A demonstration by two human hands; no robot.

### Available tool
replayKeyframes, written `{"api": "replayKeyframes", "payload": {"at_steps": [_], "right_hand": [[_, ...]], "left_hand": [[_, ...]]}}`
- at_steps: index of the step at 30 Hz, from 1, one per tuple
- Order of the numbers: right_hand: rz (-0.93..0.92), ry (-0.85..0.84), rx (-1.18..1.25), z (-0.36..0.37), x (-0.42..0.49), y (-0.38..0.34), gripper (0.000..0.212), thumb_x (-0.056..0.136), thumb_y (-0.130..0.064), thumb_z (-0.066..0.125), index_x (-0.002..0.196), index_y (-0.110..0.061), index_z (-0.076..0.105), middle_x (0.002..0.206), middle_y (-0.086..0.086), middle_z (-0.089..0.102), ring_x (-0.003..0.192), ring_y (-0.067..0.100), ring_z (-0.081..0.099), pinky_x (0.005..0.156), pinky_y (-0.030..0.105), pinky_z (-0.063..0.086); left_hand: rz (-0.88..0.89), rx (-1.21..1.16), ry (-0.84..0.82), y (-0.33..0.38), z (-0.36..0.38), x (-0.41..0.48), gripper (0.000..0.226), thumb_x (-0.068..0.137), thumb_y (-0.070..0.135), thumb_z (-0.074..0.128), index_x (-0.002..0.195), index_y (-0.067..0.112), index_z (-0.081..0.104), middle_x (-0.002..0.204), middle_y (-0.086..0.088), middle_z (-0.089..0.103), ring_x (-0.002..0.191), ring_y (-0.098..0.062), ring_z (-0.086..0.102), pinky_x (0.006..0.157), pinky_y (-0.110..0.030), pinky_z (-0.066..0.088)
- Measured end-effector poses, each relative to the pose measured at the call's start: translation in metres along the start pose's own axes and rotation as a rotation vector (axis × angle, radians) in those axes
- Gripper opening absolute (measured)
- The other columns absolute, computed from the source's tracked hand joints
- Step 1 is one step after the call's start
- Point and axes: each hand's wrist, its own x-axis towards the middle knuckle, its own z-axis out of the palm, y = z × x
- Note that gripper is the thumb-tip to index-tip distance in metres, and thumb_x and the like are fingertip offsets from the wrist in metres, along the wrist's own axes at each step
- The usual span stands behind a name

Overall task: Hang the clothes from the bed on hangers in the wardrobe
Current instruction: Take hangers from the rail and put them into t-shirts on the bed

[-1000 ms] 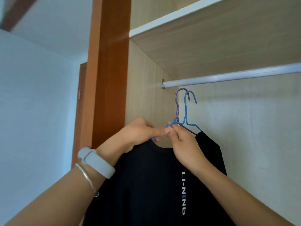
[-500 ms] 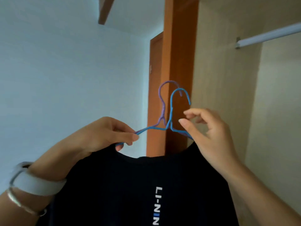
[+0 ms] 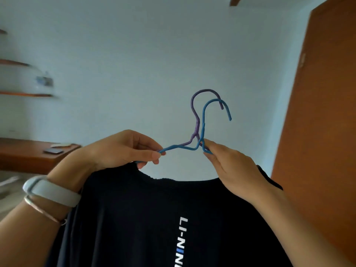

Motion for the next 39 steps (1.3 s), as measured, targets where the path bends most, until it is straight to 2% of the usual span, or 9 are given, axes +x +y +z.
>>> {"api": "replayKeyframes", "payload": {"at_steps": [4,8,12,17,20,27,31,35,39], "right_hand": [[-0.106,-0.068,-0.026,0.05,0.063,0.004,0.036,0.098,-0.037,0.025,0.131,-0.029,0.038,0.127,-0.011,0.057,0.104,0.018,0.059,0.075,0.03,0.042],[-0.11,-0.152,0.14,0.091,0.131,0.007,0.025,0.096,-0.041,0.033,0.093,-0.021,0.048,0.07,-0.011,0.051,0.063,0.012,0.047,0.062,0.029,0.037],[-0.078,-0.125,0.497,0.131,0.191,0.017,0.027,0.086,-0.036,0.057,0.062,-0.025,0.05,0.057,-0.006,0.043,0.052,0.007,0.035,0.053,0.016,0.032],[-0.11,-0.304,0.726,0.191,0.244,0.031,0.012,0.087,-0.03,0.058,0.077,-0.035,0.062,0.068,-0.008,0.058,0.066,0.002,0.052,0.071,0.014,0.042],[-0.134,-0.257,0.775,0.24,0.275,0.037,0.016,0.088,-0.026,0.059,0.075,-0.034,0.063,0.058,-0.01,0.056,0.058,0.001,0.048,0.059,0.005,0.039],[-0.291,-0.202,0.891,0.337,0.362,0.062,0.015,0.086,-0.022,0.061,0.085,-0.011,0.072,0.076,0.011,0.07,0.073,0.018,0.055,0.062,0.017,0.044],[-0.437,-0.231,0.965,0.372,0.43,0.07,0.011,0.084,-0.021,0.062,0.077,-0.02,0.07,0.066,0.003,0.067,0.064,0.017,0.053,0.058,0.021,0.042],[-0.578,-0.312,1.014,0.404,0.489,0.046,0.017,0.083,-0.024,0.064,0.073,-0.038,0.063,0.057,-0.029,0.062,0.06,-0.005,0.056,0.057,0.006,0.04],[-0.704,-0.425,1.097,0.445,0.523,0.002,0.017,0.081,-0.024,0.063,0.092,-0.016,0.073,0.069,-0.025,0.062,0.069,-0.008,0.06,0.064,0.002,0.044]], "left_hand": [[-0.018,0.198,0.054,-0.047,-0.034,0.029,0.015,0.087,0.021,0.059,0.098,0.026,0.068,0.078,0.014,0.071,0.06,0.003,0.059,0.066,-0.015,0.05],[-0.05,0.268,0.156,-0.085,-0.067,0.058,0.018,0.089,0.019,0.054,0.097,0.031,0.065,0.078,0.024,0.068,0.062,0.004,0.059,0.07,-0.018,0.05],[-0.055,0.295,0.274,-0.117,-0.092,0.087,0.019,0.089,0.02,0.054,0.092,0.036,0.062,0.067,0.032,0.063,0.06,0.007,0.057,0.066,-0.008,0.048],[-0.107,0.4,0.377,-0.171,-0.109,0.116,0.021,0.09,0.022,0.051,0.091,0.042,0.056,0.069,0.03,0.062,0.067,0.009,0.058,0.066,-0.01,0.043],[-0.174,0.497,0.465,-0.21,-0.112,0.135,0.019,0.092,0.023,0.048,0.099,0.036,0.06,0.063,0.011,0.055,0.064,-0.002,0.051,0.059,-0.013,0.039],[-0.321,0.622,0.7,-0.279,-0.122,0.187,0.03,0.089,0.028,0.054,0.118,0.027,0.06,0.104,0.014,0.064,0.096,-0.003,0.058,0.082,-0.011,0.042],[-0.496,0.659,0.848,-0.307,-0.138,0.2,0.042,0.082,0.035,0.06,0.123,0.028,0.054,0.112,0.015,0.057,0.105,-0.002,0.053,0.09,-0.015,0.035],[-0.631,0.716,0.909,-0.315,-0.154,0.202,0.043,0.077,0.052,0.054,0.105,0.022,0.065,0.085,0.035,0.06,0.085,0.018,0.053,0.077,0.002,0.035],[-0.726,0.746,1.117,-0.335,-0.162,0.189,0.044,0.073,0.053,0.05,0.093,0.02,0.07,0.077,0.045,0.057,0.078,0.027,0.05,0.073,0.006,0.033]]}}
